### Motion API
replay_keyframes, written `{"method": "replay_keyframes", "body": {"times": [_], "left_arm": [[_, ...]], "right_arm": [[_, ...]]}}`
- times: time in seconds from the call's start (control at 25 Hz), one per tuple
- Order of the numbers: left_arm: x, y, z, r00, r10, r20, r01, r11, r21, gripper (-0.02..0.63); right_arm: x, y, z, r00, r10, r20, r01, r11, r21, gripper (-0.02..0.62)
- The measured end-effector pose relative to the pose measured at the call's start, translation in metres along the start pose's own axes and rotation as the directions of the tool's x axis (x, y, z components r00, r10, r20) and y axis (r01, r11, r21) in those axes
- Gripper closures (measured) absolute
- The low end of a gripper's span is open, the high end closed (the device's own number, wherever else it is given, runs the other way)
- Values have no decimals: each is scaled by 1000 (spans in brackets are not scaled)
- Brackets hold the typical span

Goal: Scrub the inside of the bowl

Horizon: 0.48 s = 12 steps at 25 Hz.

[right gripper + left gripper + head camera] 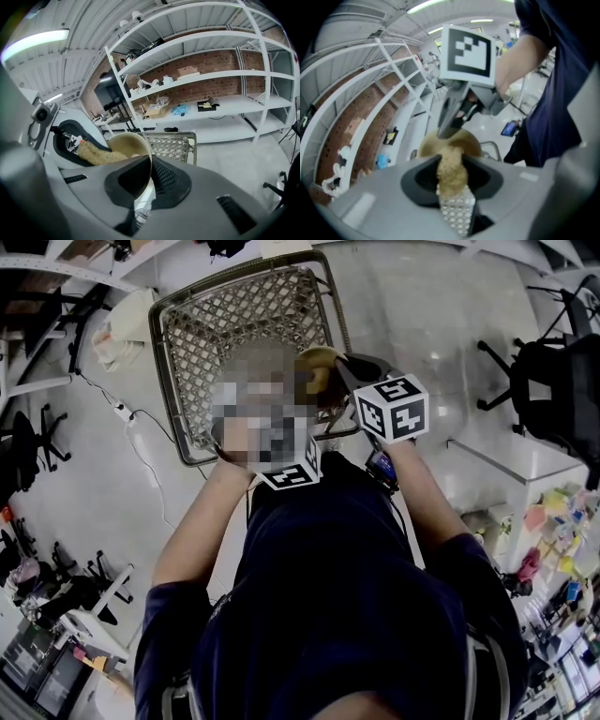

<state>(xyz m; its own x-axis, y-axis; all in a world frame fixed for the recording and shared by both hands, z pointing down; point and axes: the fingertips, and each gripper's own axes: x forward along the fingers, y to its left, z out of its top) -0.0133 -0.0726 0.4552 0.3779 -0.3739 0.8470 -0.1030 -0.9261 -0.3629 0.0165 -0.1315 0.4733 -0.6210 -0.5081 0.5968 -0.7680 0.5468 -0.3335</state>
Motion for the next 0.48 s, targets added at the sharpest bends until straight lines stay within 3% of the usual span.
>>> {"method": "replay_keyframes", "body": {"times": [0.32,0.48], "left_arm": [[-36,45,-10,984,143,110,-125,979,-161,480],[-37,45,-15,985,129,117,-104,975,-199,480]], "right_arm": [[1,-4,-2,1000,-14,-6,14,1000,17,581],[1,-10,2,1000,-25,-4,25,1000,17,581]]}}
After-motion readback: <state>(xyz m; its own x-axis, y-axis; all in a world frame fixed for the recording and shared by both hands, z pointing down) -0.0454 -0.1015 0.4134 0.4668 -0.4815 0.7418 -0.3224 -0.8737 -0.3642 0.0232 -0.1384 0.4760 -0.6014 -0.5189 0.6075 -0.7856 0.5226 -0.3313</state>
